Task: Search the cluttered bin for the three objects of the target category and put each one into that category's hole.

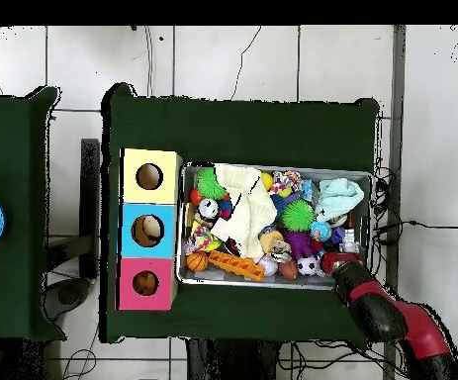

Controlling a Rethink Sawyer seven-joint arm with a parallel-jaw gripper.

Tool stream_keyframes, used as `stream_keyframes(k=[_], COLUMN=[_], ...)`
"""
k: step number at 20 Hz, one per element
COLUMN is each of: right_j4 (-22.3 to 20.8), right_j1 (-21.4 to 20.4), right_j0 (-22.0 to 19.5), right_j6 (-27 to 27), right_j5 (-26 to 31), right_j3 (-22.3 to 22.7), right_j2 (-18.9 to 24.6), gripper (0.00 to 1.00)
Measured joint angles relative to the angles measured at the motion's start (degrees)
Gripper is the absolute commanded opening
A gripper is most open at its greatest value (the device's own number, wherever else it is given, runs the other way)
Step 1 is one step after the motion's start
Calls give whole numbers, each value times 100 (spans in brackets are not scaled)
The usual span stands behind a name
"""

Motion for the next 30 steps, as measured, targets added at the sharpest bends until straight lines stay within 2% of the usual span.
stream_keyframes(k=[3,7,10,15,20,23,27,30], right_j4=[-163,-287,-296,-225,71,455,776,940], right_j1=[16,-173,-492,-801,-1108,-1373,-1540,-1632], right_j0=[171,590,1124,1567,1894,2262,2506,2561], right_j6=[0,0,1,1,3,8,8,8], right_j5=[-388,-920,-1395,-1706,-1935,-2437,-2903,-3042], right_j3=[-62,-61,-20,102,224,359,522,654], right_j2=[-93,-327,-664,-985,-1371,-1822,-2145,-2260], gripper=[0,0,0,0,0,0,0,0])
